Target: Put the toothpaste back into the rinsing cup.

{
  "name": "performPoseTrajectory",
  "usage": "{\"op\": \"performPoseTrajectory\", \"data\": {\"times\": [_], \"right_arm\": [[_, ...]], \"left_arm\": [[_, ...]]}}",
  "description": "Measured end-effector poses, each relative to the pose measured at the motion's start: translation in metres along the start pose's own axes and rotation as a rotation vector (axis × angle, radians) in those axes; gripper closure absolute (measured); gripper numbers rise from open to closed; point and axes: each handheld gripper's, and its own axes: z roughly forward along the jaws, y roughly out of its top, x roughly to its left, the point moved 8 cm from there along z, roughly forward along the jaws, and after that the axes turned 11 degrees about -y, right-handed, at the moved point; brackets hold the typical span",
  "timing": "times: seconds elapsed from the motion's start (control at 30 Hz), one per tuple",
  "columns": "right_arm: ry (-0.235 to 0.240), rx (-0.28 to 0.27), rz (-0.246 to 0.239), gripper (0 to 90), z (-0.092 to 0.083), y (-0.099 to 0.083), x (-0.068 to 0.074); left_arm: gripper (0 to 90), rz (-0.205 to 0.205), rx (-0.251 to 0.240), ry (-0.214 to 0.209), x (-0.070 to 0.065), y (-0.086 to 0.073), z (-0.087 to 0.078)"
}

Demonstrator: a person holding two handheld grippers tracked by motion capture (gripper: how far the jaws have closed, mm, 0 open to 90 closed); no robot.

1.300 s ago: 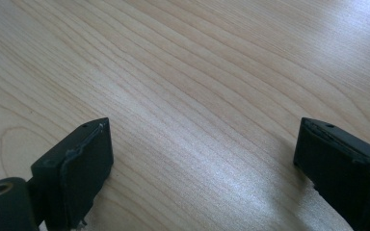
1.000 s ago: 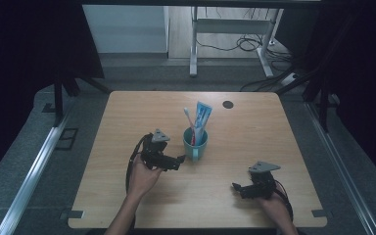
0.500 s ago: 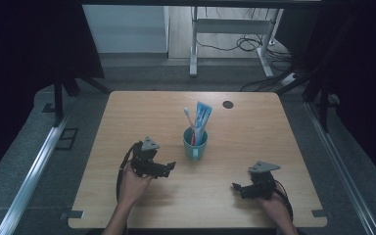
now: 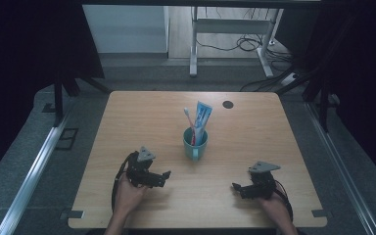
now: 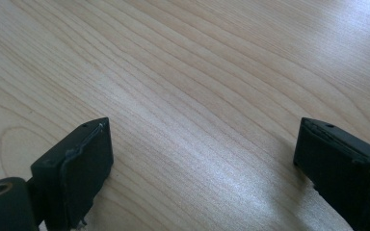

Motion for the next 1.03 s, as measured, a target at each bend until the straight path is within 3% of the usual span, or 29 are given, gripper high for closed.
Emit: {"op": "performPoseTrajectory", "data": {"times": [0.67,0.9,1.03], "right_arm": [[-0.001,-0.002,-0.002,6.5,0.000,0.000,0.000],[-0.001,-0.002,-0.002,6.5,0.000,0.000,0.000],[-0.001,-0.002,-0.002,6.5,0.000,0.000,0.000]], "left_arm": [[0.0,-0.054,0.048,0.022,0.005,-0.048,0.016],[0.0,-0.014,0.082,0.078,0.004,-0.052,0.018],[0.0,-0.017,0.083,0.082,0.003,-0.051,0.019]]}}
